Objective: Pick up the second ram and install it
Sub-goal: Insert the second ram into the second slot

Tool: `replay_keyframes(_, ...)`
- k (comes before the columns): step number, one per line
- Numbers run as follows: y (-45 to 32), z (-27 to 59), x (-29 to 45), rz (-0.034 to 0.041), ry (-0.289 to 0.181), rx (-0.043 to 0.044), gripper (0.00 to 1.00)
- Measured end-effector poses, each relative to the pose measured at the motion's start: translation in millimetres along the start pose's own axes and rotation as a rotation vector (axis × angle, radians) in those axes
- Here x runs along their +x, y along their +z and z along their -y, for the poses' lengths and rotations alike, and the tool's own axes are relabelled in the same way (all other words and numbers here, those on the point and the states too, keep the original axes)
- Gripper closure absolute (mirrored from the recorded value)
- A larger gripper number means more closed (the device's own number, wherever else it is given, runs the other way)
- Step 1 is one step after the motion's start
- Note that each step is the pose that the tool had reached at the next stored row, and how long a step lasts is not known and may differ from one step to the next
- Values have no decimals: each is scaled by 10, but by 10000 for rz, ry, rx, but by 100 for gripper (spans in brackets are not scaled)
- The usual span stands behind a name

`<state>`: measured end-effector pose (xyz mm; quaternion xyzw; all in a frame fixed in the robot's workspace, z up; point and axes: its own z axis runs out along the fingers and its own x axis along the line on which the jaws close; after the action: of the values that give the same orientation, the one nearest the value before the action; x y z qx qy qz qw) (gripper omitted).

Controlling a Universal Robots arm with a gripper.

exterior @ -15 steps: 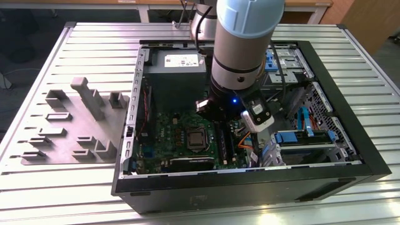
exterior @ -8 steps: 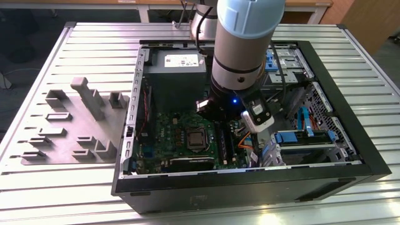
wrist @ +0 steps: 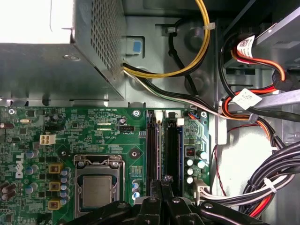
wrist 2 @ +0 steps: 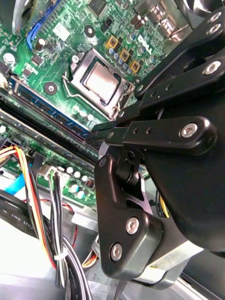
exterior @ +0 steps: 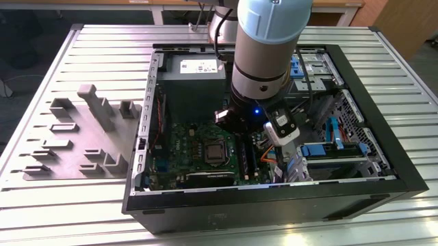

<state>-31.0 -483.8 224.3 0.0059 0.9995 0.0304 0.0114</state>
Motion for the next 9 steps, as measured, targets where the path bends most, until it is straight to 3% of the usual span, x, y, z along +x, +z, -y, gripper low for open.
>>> replay_keyframes(9,-8,-1,0,1,1,-8,88)
